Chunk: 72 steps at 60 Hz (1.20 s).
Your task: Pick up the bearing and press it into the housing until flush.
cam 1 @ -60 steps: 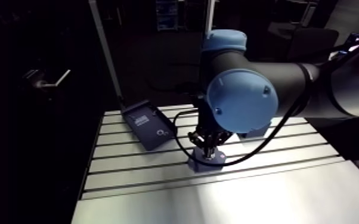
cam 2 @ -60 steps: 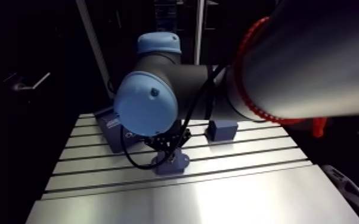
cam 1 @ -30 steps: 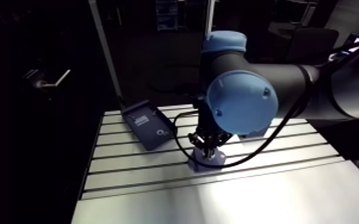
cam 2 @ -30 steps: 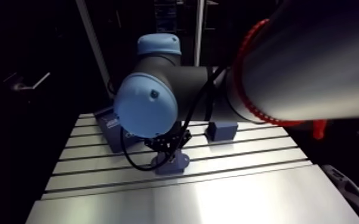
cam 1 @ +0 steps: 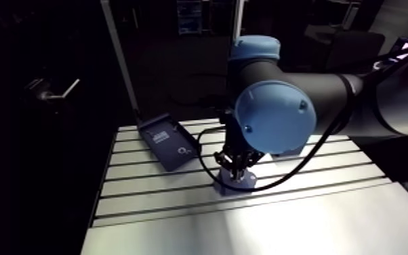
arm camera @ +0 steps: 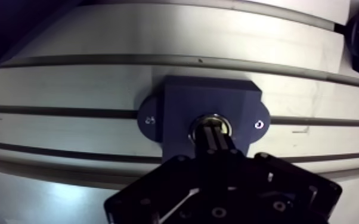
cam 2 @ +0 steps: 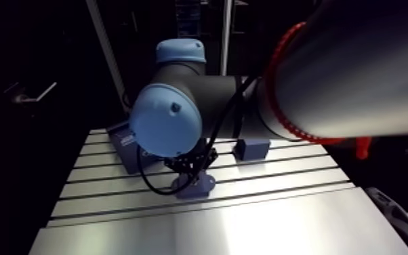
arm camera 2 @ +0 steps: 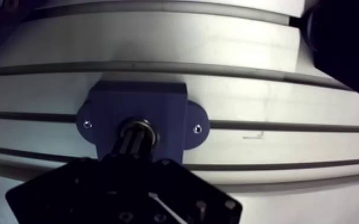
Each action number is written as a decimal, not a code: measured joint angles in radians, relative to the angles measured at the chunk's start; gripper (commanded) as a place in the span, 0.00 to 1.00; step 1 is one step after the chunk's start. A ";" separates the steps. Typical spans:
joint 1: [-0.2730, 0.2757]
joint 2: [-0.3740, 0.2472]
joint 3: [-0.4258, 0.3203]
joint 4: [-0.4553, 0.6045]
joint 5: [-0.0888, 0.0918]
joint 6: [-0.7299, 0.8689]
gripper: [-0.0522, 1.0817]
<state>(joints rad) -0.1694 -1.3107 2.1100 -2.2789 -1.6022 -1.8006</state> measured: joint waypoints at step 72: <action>0.001 0.006 -0.001 -0.001 -0.001 0.000 0.98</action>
<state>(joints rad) -0.1687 -1.3046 2.1089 -2.2798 -1.6029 -1.8011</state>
